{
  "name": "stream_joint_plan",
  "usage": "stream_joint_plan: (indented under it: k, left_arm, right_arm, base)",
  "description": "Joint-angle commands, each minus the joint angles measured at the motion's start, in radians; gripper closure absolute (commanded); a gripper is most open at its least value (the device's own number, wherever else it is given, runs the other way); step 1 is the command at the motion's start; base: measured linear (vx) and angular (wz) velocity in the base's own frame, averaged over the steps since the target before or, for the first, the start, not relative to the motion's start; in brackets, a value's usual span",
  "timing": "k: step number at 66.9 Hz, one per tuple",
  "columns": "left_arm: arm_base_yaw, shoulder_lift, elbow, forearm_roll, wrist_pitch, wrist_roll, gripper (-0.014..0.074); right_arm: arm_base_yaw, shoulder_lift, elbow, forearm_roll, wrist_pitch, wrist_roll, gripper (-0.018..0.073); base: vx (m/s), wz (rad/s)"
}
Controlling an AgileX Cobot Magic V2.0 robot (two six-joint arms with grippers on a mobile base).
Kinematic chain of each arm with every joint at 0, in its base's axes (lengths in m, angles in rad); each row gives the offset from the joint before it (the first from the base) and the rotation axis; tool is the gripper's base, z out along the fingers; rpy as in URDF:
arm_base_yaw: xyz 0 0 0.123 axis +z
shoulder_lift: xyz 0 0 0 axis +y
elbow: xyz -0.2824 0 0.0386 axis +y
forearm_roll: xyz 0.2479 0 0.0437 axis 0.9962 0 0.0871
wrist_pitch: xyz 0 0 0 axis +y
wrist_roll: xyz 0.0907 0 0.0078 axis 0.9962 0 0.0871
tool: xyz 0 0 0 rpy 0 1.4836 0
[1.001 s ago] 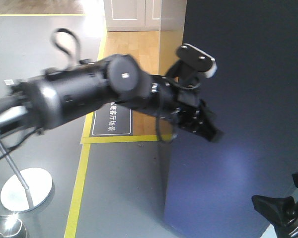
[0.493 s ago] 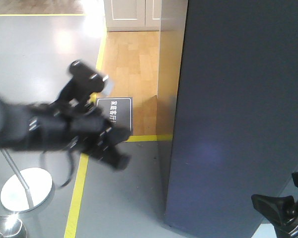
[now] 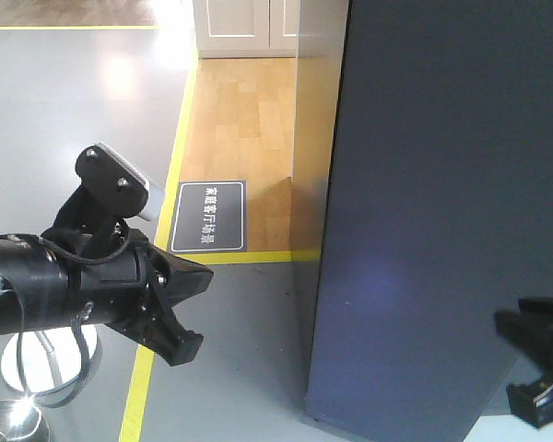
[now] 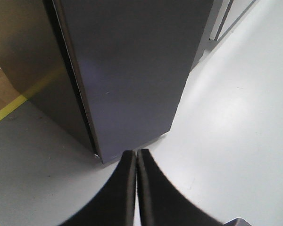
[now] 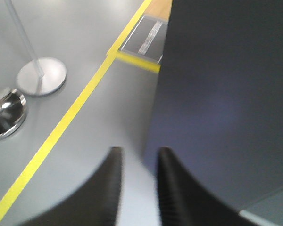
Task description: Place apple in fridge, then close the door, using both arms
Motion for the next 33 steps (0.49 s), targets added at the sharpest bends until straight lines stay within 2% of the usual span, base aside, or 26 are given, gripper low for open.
stream_joint_plan:
  k: [1,12,18,22,33]
  left_arm:
    - [0.002,-0.027,-0.023,-0.018,-0.041,-0.009,0.0603]
    - [0.002,-0.027,-0.023,-0.018,-0.041,-0.009,0.0603]
    - [0.002,-0.027,-0.023,-0.018,-0.041,-0.009,0.0603]
    - [0.002,-0.027,-0.023,-0.018,-0.041,-0.009,0.0603]
    - [0.002,-0.027,-0.023,-0.018,-0.041,-0.009,0.0603]
  right_arm:
    - [0.001,0.002,-0.025,-0.047,-0.143,0.008,0.0577]
    - [-0.003,0.057,-0.025,-0.118,-0.255,0.060,0.0570]
    - [-0.041,0.113,-0.026,-0.149,-0.333,0.099,0.0570]
    - [-0.100,0.149,-0.038,-0.155,-0.370,0.113,0.0570]
    - [-0.288,0.244,-0.131,-0.153,-0.364,0.095,0.0563]
  base:
    - [0.00,0.00]
    - [0.00,0.00]
    - [0.00,0.00]
    - [0.00,0.00]
    - [0.00,0.00]
